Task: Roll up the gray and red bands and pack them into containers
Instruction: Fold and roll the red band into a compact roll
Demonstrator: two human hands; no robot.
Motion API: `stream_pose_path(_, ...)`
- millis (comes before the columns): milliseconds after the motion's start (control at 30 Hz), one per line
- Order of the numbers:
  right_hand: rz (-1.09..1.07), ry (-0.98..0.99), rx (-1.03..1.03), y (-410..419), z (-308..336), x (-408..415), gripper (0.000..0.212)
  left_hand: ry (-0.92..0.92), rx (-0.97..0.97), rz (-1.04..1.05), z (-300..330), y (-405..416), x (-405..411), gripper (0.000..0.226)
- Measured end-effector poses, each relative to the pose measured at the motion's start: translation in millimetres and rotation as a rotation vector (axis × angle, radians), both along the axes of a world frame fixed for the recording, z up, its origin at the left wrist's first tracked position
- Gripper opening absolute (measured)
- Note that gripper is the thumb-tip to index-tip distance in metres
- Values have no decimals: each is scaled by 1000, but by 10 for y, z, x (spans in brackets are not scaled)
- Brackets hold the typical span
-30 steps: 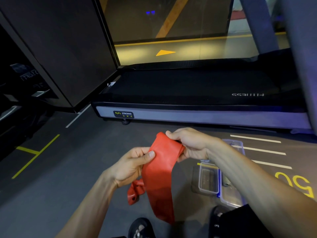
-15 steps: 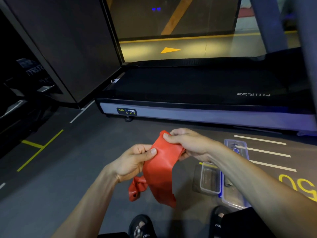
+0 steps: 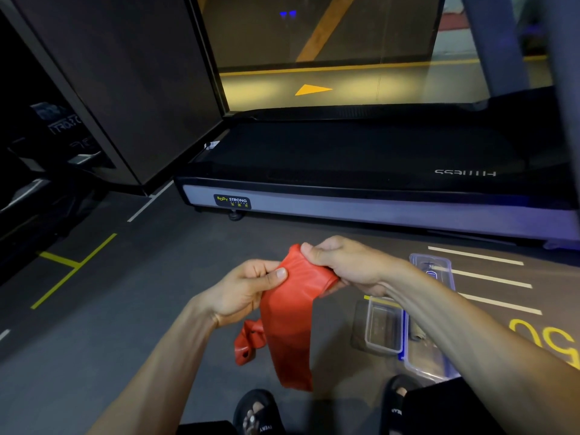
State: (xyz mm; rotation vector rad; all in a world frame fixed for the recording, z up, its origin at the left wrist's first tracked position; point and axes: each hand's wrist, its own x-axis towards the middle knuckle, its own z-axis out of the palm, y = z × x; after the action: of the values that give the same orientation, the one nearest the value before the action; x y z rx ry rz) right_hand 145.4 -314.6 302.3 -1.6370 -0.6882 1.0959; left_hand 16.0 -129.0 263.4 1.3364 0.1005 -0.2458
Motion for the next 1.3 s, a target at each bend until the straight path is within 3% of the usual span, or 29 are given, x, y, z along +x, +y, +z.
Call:
stream_pose_path(267,-90,-29,82,14,-25,5,30,-6,12,52,-18,-1,30,44)
stream_pose_path(433,-45,-39,39,1,-53,-5,26,9,6,70,-7,-77,29,23)
stream_pose_path(567,-65,-55,16,13,-55,-17,28,19,10,105,-20,-114,54,44)
stream_pose_path(700,-75,-37,29,18,-8,-15,31,21,-16,166,23,-160,80,34)
stream_pose_path(833,-56,2,9,1,20,0,32,-17,-4,145,28,-146,97,52)
stream_pose_path(1033,-50,207,-15,-8,-28,57,40,-94,80,178,31,-239,100,39)
stream_pose_path(1100,-12,174,-33,-23,-29,63,41,-95,75,216,6,-279,107,35)
stream_pose_path(1200,15,11,-51,-17,-31,25,25,-85,41,244,17,-317,112,37)
stream_pose_path(1300,-87,-130,-56,16,-39,30,32,-93,6,232,38,-332,110,38)
